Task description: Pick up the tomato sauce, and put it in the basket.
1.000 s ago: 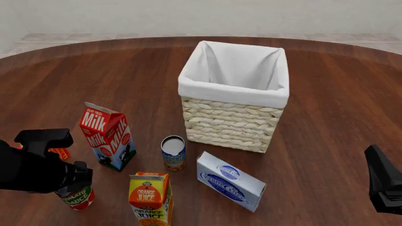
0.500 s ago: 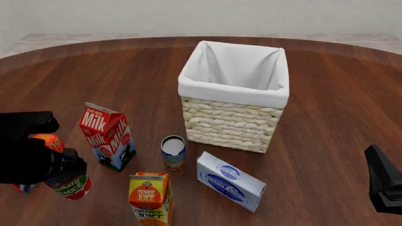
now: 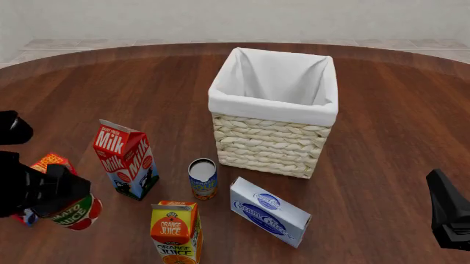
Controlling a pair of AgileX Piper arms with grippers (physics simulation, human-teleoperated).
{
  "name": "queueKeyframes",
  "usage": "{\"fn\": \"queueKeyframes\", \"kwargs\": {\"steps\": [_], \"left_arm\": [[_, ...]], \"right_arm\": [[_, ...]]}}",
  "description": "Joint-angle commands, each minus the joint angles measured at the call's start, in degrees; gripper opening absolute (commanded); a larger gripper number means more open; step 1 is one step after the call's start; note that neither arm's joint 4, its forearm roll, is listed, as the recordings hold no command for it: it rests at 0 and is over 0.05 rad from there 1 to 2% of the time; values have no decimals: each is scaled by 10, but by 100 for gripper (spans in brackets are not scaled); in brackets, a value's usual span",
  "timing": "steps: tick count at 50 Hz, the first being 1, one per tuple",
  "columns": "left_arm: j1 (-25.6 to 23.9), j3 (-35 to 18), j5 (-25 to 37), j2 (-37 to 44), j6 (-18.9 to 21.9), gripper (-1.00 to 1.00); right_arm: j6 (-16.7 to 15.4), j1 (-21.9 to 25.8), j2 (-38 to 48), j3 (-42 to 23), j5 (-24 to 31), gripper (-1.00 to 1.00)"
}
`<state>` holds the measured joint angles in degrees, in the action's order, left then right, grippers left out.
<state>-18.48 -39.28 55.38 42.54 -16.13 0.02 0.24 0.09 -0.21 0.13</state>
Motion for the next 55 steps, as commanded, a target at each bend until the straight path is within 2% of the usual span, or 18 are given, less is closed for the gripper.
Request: {"fn": "queueKeyframes", "kwargs": {"steps": [1, 2, 3, 8, 9, 11, 12, 15, 24, 26, 37, 46, 49, 55], "left_arm": [[-50, -49, 57, -45, -33, -100], [-55, -66, 71, -46, -42, -100], [-63, -54, 53, -51, -47, -100], [-80, -69, 55, -52, -60, -100], [-84, -95, 75, -47, -60, -100], [-89, -107, 77, -45, -64, -100], [-93, -93, 65, -49, -66, -100], [-114, -115, 69, -53, -86, -100], [-135, -131, 62, -50, -94, -100], [-146, -138, 60, -51, -107, -100], [-175, -179, 36, -38, -123, -100], [-179, -211, 8, -26, -114, -100], [-181, -217, -5, -22, -127, -100], [-189, -223, -29, -19, -124, -100]], "right_arm": [[-1, -2, 0, 0, 0, 100], [-1, -2, 1, 0, 0, 100], [-1, -2, 0, 0, 0, 100], [-1, -2, 0, 0, 0, 100], [-1, -2, 0, 0, 0, 100], [-1, -2, 1, 0, 0, 100], [-1, -2, 1, 0, 0, 100], [-1, -2, 1, 0, 0, 100], [-1, -2, 1, 0, 0, 100], [-1, -2, 1, 0, 0, 100], [-1, -2, 0, 0, 0, 100], [-1, -2, 1, 0, 0, 100], [-1, -2, 0, 0, 0, 100], [-1, -2, 0, 0, 0, 100]]}}
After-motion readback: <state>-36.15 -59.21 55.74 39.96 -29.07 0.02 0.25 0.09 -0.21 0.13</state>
